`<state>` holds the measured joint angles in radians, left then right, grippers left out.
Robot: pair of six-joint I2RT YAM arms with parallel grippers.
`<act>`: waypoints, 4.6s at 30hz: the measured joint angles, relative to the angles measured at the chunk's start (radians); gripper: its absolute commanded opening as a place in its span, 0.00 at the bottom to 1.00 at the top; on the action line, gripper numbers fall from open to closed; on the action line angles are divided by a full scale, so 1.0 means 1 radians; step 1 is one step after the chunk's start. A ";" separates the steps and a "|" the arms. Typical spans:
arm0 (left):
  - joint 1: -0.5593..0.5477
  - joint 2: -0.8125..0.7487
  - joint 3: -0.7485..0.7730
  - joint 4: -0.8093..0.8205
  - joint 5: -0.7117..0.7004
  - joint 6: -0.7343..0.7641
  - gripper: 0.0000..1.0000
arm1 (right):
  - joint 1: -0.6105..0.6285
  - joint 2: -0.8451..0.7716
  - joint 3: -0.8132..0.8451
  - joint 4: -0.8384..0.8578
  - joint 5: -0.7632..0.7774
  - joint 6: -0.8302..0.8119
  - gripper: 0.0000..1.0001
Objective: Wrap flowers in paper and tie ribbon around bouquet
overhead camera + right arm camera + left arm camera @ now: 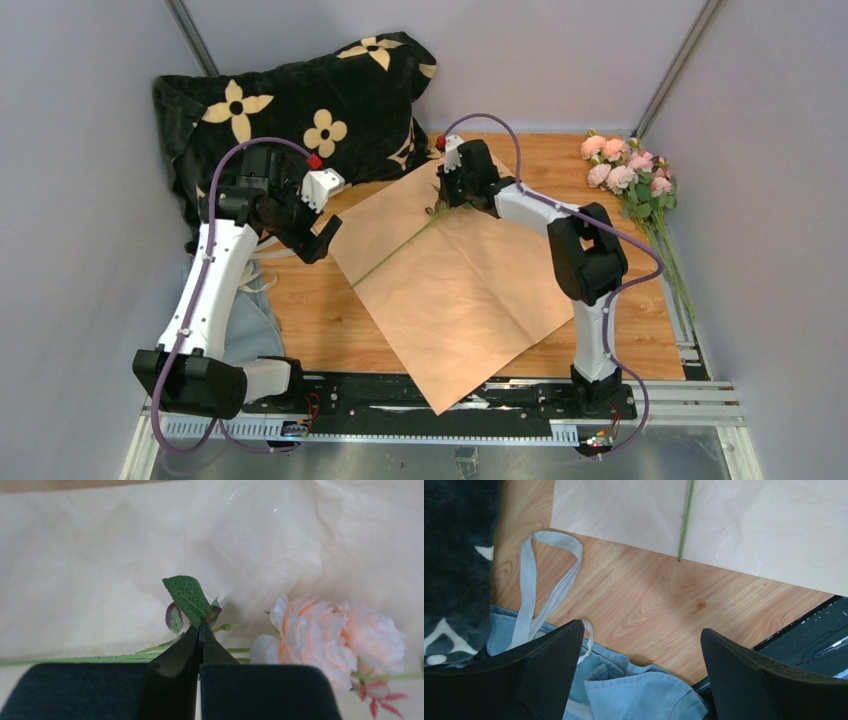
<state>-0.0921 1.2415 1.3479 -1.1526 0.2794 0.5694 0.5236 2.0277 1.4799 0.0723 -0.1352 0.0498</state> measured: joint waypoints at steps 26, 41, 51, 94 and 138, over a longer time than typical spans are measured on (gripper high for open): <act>0.000 0.080 0.000 0.007 0.049 -0.021 0.96 | -0.190 0.220 0.331 -0.369 -0.411 -0.270 0.37; 0.000 0.114 0.010 0.006 0.018 -0.022 0.98 | -0.397 -0.136 0.265 -0.544 -0.024 -0.319 0.77; 0.000 0.247 0.062 0.013 -0.018 -0.043 0.97 | -0.728 0.135 0.412 -0.682 0.145 -0.332 0.67; 0.000 0.380 0.107 0.021 -0.059 -0.109 0.94 | -0.751 0.041 0.436 -0.668 0.125 -0.298 0.00; -0.408 0.445 0.024 0.891 0.468 -0.823 0.00 | -0.085 -0.453 0.006 -0.159 -0.300 0.519 0.00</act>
<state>-0.4999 1.6867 1.3716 -0.2619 0.7479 -0.2539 0.4381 1.5749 1.4864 -0.0868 -0.4351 0.5686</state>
